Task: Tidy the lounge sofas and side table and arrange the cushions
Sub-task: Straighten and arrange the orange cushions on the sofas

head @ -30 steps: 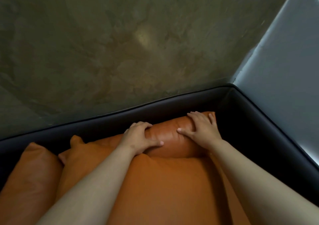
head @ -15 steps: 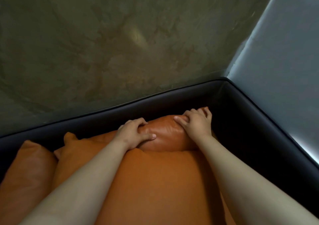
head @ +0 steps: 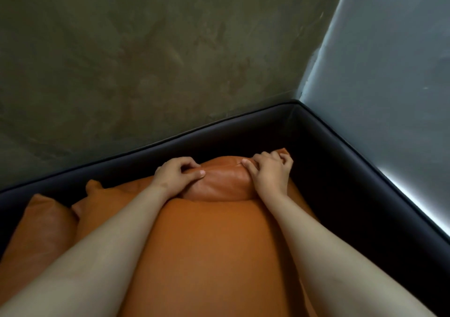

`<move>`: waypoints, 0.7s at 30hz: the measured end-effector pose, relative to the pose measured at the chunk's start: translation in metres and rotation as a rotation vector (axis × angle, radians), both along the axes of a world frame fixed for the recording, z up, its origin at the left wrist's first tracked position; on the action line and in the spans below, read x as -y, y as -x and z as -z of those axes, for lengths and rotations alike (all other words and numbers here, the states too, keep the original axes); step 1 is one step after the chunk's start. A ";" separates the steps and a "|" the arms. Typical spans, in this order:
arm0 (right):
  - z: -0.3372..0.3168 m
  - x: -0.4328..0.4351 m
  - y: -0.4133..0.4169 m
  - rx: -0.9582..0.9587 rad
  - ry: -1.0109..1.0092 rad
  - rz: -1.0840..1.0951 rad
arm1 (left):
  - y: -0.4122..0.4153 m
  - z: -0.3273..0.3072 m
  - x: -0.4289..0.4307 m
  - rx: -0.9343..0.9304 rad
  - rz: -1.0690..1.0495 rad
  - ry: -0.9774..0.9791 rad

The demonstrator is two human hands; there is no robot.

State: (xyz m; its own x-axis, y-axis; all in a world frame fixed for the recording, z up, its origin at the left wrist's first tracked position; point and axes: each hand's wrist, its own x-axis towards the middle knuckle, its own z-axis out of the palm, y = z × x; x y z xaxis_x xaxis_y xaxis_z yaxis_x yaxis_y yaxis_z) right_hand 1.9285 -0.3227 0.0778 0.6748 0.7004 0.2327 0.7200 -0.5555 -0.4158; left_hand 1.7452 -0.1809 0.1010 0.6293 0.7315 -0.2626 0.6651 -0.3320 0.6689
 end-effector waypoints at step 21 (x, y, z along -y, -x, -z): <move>-0.023 0.074 0.037 0.048 -0.180 0.085 | 0.014 -0.026 0.054 -0.249 0.095 -0.224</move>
State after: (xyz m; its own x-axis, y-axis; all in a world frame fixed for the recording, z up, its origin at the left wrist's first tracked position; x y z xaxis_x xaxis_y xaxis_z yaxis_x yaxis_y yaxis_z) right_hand 1.8914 -0.3963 0.1007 0.7151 0.5855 0.3819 0.6948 -0.5354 -0.4802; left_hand 1.7315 -0.2347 0.1268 0.6344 0.7292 -0.2563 0.7576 -0.5207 0.3936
